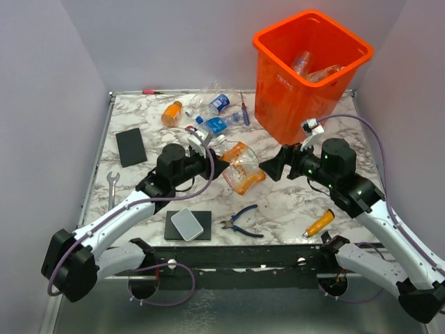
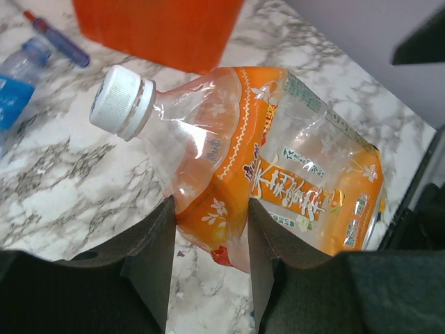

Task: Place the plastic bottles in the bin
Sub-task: Pick up the plastic bottle at the center of the board, then place the plastic bottle in the trash bin.

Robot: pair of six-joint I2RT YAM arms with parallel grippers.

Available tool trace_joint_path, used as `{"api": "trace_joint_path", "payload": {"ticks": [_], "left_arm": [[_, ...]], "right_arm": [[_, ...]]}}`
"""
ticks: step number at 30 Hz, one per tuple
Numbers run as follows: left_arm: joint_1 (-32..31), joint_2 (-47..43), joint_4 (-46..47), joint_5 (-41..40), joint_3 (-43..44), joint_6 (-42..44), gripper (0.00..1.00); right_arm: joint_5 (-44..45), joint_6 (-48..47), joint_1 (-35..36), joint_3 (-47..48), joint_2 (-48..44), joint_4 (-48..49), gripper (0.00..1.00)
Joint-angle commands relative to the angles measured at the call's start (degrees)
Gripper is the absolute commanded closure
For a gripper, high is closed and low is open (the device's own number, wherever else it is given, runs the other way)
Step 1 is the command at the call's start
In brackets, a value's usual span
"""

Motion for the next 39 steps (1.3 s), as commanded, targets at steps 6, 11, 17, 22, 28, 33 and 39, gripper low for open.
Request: {"api": "trace_joint_path", "payload": {"ticks": [6, 11, 17, 22, 28, 33, 39], "left_arm": [[-2.3, -7.3, 8.7, 13.0, -6.5, 6.7, 0.92], [-3.4, -7.4, 10.0, 15.2, -6.8, 6.1, 0.92], [-4.2, -8.4, 11.6, 16.4, -7.2, 4.9, 0.91], [-4.5, -8.6, 13.5, 17.4, -7.8, 3.3, 0.89], [-4.6, -9.3, 15.5, 15.2, -8.3, -0.7, 0.21], [-4.2, -11.8, 22.9, 14.5, -10.1, -9.7, 0.01], [-3.9, -4.5, 42.8, 26.6, -11.1, -27.5, 0.01]], "right_arm": [[-14.7, -1.9, 0.0, 4.7, 5.2, -5.7, 0.04], [-14.4, -0.6, 0.0, 2.0, 6.8, -3.7, 0.04], [-17.8, 0.4, 0.0, -0.7, 9.6, 0.3, 0.08], [-24.8, 3.9, 0.0, -2.6, 11.4, 6.8, 0.26], [-24.9, 4.9, 0.0, -4.2, 9.2, 11.7, 0.65], [-14.4, 3.1, 0.0, -7.7, -0.5, 15.4, 0.69], [-12.0, 5.3, 0.0, -14.8, -10.9, 29.6, 0.70]]}}
